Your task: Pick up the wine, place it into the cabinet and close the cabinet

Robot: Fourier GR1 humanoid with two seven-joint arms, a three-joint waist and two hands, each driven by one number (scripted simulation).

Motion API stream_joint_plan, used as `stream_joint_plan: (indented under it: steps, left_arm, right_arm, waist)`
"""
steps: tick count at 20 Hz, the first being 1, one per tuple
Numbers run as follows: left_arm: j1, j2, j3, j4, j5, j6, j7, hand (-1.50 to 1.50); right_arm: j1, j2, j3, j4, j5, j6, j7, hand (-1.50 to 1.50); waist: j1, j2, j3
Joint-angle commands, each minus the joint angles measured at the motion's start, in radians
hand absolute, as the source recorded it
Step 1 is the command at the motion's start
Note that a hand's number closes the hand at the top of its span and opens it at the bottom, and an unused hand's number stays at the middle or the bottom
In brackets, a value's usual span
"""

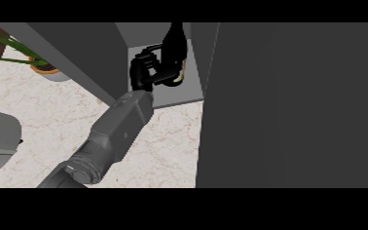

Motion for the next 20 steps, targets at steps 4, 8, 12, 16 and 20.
stream_joint_plan:
  steps: [4,8,12,16,20]
  left_arm:
    - [-0.077,-0.001,-0.014,0.018,0.004,0.039,0.045,1.5]
    - [-0.107,-0.001,-0.001,0.035,0.013,0.046,0.065,1.5]
    - [-0.121,-0.001,0.014,0.048,0.03,0.045,0.1,1.5]
    - [-0.154,-0.001,0.022,0.065,0.03,0.056,0.123,1.5]
    - [-0.163,0.023,-0.002,0.102,-0.002,0.065,0.135,1.5]
  right_arm:
    - [0.012,-0.017,-0.033,0.008,-0.019,0.016,-0.013,-1.5]
    - [0.048,-0.014,-0.046,-0.029,-0.047,0.026,-0.017,-1.5]
    - [0.05,-0.013,-0.047,-0.001,-0.03,0.034,-0.044,-1.5]
    - [0.035,-0.016,-0.044,0.013,-0.013,0.03,-0.046,-1.5]
    - [0.057,-0.023,-0.062,-0.026,-0.041,0.032,-0.029,-1.5]
  waist:
    - [0.014,0.006,0.001]
    - [0.018,0.005,0.002]
    - [0.025,0.009,0.002]
    - [0.044,0.009,0.001]
    - [0.034,0.01,0.003]
